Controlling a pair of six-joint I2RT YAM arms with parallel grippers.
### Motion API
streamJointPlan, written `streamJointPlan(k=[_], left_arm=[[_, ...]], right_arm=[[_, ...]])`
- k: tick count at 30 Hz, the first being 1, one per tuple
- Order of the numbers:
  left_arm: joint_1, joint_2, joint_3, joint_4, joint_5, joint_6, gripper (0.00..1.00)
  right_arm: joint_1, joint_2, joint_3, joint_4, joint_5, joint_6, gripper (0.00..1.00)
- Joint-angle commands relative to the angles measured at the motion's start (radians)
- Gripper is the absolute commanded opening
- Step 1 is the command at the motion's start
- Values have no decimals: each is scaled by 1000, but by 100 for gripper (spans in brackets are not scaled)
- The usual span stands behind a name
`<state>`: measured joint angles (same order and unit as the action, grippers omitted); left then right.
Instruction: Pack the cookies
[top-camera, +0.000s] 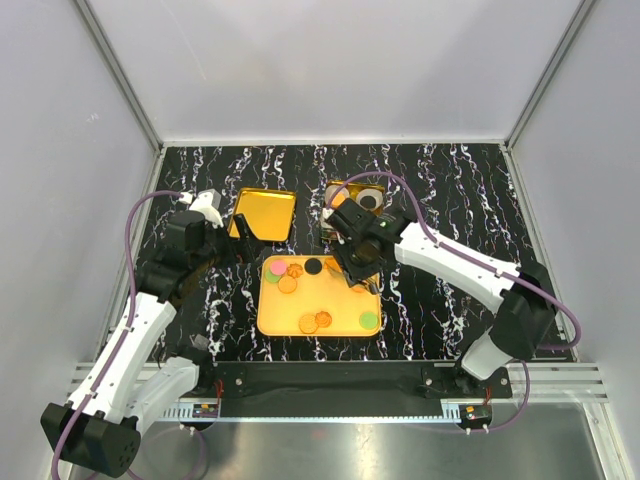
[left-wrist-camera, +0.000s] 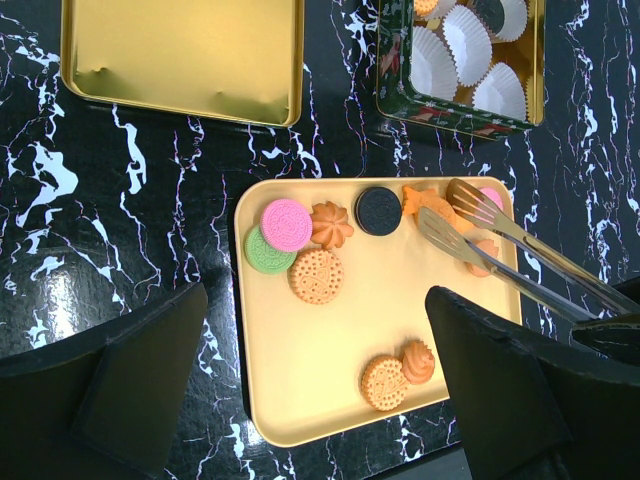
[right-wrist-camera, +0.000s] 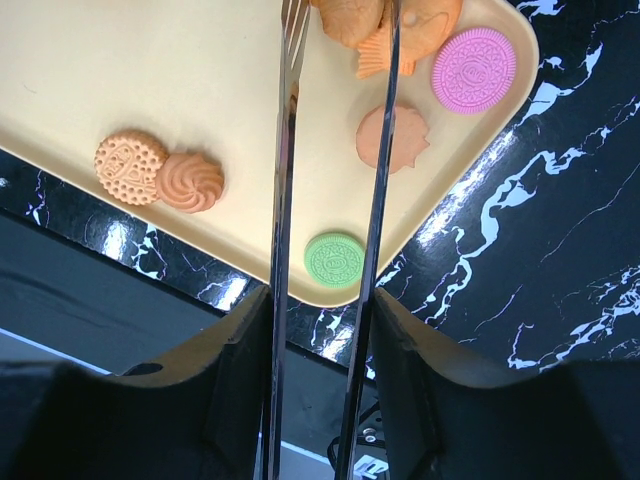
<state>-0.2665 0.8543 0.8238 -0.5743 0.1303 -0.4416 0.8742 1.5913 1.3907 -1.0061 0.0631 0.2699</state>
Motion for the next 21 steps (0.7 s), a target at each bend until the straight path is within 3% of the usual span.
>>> streamJointPlan(k=[1,7,13,21], left_arm=[[6,-9,-5,36,-1,6,99],[6,-8,-5,36,0,6,99],[6,-11,-5,36,0,6,99],[6,-12,-5,36,0,6,99]], right_arm=[[19,2,2,32,17,5,49],[22,21,2,38,15,5,49],[22,22,21,18,15,-14,39],[20,-13,102,-48,29,-40,36]])
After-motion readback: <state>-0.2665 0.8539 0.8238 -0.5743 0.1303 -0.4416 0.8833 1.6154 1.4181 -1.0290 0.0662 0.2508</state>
